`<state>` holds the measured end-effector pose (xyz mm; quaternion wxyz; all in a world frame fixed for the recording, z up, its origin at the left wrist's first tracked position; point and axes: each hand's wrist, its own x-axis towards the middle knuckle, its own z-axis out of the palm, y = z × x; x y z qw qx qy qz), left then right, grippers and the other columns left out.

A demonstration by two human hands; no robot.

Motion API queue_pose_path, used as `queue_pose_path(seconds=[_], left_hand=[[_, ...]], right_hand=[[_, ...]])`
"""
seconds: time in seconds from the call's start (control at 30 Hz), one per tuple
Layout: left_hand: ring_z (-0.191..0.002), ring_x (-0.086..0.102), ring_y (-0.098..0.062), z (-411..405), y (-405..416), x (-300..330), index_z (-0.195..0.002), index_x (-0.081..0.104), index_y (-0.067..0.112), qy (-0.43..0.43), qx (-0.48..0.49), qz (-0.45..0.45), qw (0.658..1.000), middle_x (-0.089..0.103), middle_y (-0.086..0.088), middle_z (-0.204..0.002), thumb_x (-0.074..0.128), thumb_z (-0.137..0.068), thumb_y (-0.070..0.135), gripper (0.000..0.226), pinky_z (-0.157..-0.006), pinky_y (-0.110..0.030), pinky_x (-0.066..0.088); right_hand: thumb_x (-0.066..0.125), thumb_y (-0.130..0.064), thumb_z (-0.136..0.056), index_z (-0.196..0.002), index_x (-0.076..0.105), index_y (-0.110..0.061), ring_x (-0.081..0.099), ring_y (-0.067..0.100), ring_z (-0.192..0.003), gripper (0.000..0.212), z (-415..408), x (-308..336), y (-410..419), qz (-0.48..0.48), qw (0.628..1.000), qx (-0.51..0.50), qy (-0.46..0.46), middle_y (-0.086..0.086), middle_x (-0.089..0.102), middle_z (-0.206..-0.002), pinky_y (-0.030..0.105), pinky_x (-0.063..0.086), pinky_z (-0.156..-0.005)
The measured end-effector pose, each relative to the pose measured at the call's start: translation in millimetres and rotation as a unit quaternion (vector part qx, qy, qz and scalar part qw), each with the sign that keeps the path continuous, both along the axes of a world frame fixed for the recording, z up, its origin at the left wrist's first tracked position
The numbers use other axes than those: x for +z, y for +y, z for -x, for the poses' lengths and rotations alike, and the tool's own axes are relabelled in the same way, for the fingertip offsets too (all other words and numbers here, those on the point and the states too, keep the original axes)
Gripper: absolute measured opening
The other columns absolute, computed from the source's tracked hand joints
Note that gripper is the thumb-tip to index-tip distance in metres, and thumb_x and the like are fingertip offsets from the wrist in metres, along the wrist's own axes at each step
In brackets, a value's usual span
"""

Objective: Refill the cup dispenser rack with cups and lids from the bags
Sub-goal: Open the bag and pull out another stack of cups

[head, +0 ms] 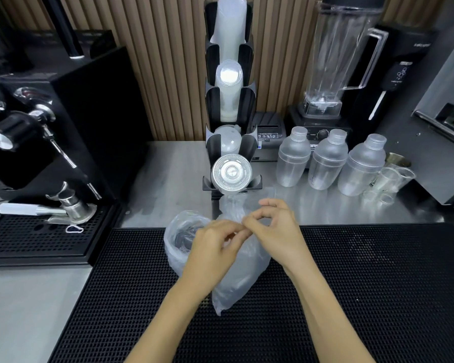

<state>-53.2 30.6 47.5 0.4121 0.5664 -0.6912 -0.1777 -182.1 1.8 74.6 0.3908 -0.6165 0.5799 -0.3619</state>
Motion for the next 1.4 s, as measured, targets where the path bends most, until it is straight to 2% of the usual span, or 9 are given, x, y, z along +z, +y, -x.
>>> queue_pose_path(seconds=[0.1,0.23,0.43,0.6,0.77,0.9,1.03,1.17,1.4], left_hand=[[-0.067,0.06,-0.001,-1,2,6,-0.084,0.067,0.021,0.112,0.039,-0.038,0.992,0.067,0.014,-0.069,0.077,-0.076,0.025,0.013,-0.066,-0.008,0.047],[-0.07,0.064,-0.002,1,0,7,-0.082,0.07,0.031,0.122,0.032,-0.037,0.991,0.072,0.018,-0.077,0.075,-0.078,0.022,0.011,-0.069,-0.009,0.048],[-0.072,0.067,0.0,-2,-3,4,-0.076,0.071,0.03,0.238,0.044,-0.094,0.966,0.074,0.013,-0.075,0.071,-0.082,0.018,0.013,-0.075,-0.016,0.051],[-0.072,0.065,0.0,-1,-4,6,-0.083,0.073,0.018,0.313,0.019,-0.116,0.942,0.074,0.007,-0.075,0.07,-0.083,0.013,0.006,-0.073,-0.012,0.05],[-0.078,0.065,-0.003,-8,-5,2,-0.082,0.074,0.017,0.274,0.016,-0.105,0.956,0.074,0.006,-0.083,0.072,-0.08,0.015,0.003,-0.076,-0.015,0.05],[-0.087,0.062,-0.003,-10,-2,-6,-0.08,0.071,0.023,0.116,0.008,-0.036,0.993,0.068,0.012,-0.085,0.073,-0.08,0.028,0.005,-0.084,-0.018,0.047],[-0.099,0.043,0.003,5,-3,-16,-0.11,0.049,0.027,-0.001,0.061,-0.006,0.998,0.047,0.023,-0.102,0.06,-0.064,0.063,0.059,-0.089,-0.011,0.033],[-0.114,0.044,-0.006,11,-9,-37,-0.126,0.041,0.024,-0.014,0.066,-0.011,0.998,0.046,0.013,-0.122,0.068,-0.061,0.057,0.078,-0.099,-0.023,0.037],[-0.111,0.04,0.004,11,-5,-43,-0.123,0.035,0.04,0.072,0.085,-0.034,0.993,0.044,0.021,-0.12,0.084,-0.056,0.041,0.082,-0.097,-0.013,0.031]], right_hand=[[0.068,-0.022,-0.077,-0.076,0.073,-0.017,0.034,0.001,-0.118,0.008,7,0,4,0.014,0.999,0.017,0.03,-0.014,0.043,-0.12,0.021,0.022,-0.094],[0.067,-0.025,-0.08,-0.081,0.071,-0.027,0.039,0.002,-0.119,0.005,11,-1,11,0.018,0.999,0.028,0.02,-0.015,0.045,-0.121,0.017,0.028,-0.087],[0.076,-0.039,-0.067,-0.085,0.068,-0.033,0.034,0.007,-0.126,0.021,7,-9,21,0.043,0.996,-0.017,0.079,-0.013,0.043,-0.123,0.035,0.028,-0.108],[0.072,-0.044,-0.072,-0.085,0.071,-0.024,0.038,0.014,-0.124,0.024,-7,-17,18,0.154,0.973,-0.073,0.159,-0.005,0.049,-0.124,0.035,0.022,-0.105],[0.074,-0.029,-0.074,-0.078,0.071,-0.023,0.046,0.02,-0.117,0.008,-8,-21,15,0.21,0.963,-0.086,0.144,-0.003,0.056,-0.114,0.039,0.027,-0.101],[0.073,-0.027,-0.075,-0.076,0.071,-0.021,0.045,0.016,-0.114,0.006,-2,-18,6,0.196,0.965,-0.113,0.133,-0.006,0.053,-0.109,0.032,0.022,-0.099],[0.071,-0.025,-0.077,-0.077,0.07,-0.021,0.043,0.014,-0.115,0.004,-1,-14,1,0.202,0.97,-0.103,0.088,-0.007,0.05,-0.11,0.037,0.027,-0.104],[0.071,-0.025,-0.077,-0.076,0.07,-0.022,0.041,0.015,-0.118,0.004,9,-22,-2,0.213,0.957,-0.148,0.13,-0.004,0.052,-0.115,0.038,0.024,-0.101],[0.07,-0.022,-0.078,-0.079,0.071,-0.014,0.044,0.029,-0.114,0.008,40,-62,-8,0.095,0.936,-0.269,0.205,0.007,0.056,-0.112,0.046,0.028,-0.098]])
